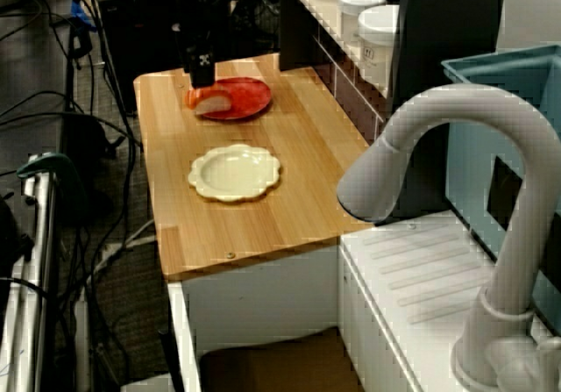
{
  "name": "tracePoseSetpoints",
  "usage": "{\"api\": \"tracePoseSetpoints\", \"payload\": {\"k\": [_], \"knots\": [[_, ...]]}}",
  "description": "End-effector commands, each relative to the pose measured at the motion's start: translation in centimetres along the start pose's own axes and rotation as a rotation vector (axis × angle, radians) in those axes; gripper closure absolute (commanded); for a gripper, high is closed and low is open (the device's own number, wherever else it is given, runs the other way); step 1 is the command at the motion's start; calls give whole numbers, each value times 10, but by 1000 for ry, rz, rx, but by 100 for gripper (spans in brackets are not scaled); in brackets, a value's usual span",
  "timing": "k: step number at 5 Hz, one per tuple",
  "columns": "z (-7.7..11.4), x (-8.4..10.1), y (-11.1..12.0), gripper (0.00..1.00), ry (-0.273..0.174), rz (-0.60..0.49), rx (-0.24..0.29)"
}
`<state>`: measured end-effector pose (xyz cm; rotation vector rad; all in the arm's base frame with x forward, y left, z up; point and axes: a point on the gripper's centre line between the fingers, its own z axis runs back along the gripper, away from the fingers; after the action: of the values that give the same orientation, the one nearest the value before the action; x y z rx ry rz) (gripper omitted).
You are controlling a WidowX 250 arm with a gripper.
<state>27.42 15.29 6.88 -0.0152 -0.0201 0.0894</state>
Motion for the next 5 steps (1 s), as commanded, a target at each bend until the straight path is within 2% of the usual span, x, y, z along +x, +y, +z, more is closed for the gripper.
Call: {"api": "tracePoseSetpoints", "payload": {"k": [1,2,3,4,5], "knots": [[-6,1,8,0,-50,23,24],[-16,4,7,0,-40,28,40],[-18,5,6,0,-37,39,43],[-20,4,7,100,-46,59,36],[-15,5,9,100,-45,68,26]]}}
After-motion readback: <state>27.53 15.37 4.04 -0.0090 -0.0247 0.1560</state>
